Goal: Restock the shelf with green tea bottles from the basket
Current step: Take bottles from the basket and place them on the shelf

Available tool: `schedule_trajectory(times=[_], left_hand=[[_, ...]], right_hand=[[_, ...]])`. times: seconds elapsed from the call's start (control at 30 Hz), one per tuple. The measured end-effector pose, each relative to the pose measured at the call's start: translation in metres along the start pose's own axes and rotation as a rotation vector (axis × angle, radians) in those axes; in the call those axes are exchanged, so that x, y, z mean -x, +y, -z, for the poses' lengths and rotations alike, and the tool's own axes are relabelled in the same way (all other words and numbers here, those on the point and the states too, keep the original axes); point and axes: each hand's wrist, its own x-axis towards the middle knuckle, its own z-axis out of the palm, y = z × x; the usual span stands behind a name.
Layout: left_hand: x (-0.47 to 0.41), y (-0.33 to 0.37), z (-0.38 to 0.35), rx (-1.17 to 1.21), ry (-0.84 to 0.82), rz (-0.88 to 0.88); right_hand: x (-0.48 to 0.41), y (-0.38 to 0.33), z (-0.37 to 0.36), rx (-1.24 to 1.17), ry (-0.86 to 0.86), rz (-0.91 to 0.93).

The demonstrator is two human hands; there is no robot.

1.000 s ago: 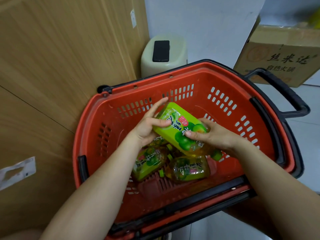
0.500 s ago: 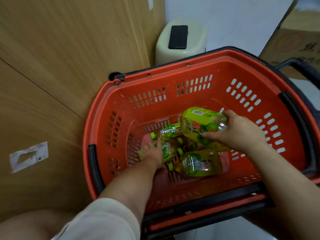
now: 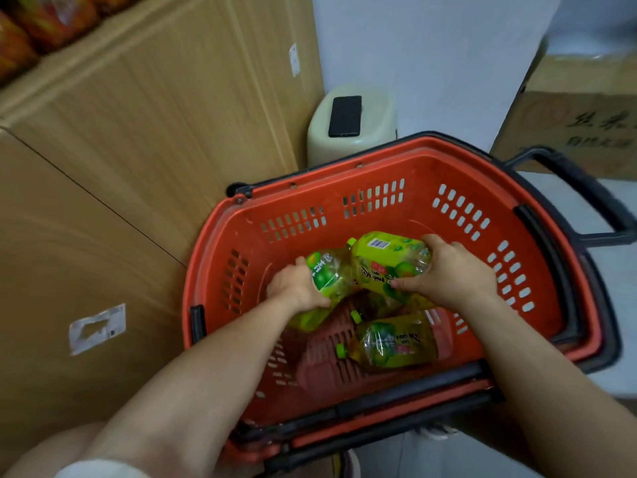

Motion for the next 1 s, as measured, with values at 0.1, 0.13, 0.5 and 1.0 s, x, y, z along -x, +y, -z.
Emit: schedule_trajectory(times=[0.1,0.13,0.5,1.0], left_hand=[[0.031,-0.007,0.046,0.131,0.115,-0.021],[0.045,-0.011,0.059,0.187,0.156,-0.041],[0.250,-0.077,0.177,0.707,0.736,-0.247],[0.507,-0.230,0.242,0.733,1.310,0.087]], right_hand=[[0.007,-0.002,0.009,-0.097,0.062,0.005],[0.009,-0.004,0.012,-0.143,0.087,0.002],[0.098,-0.094,0.109,-0.388,0.470,0.362],[0.299,-0.301,0.185,-0.350,0.475,1.254]])
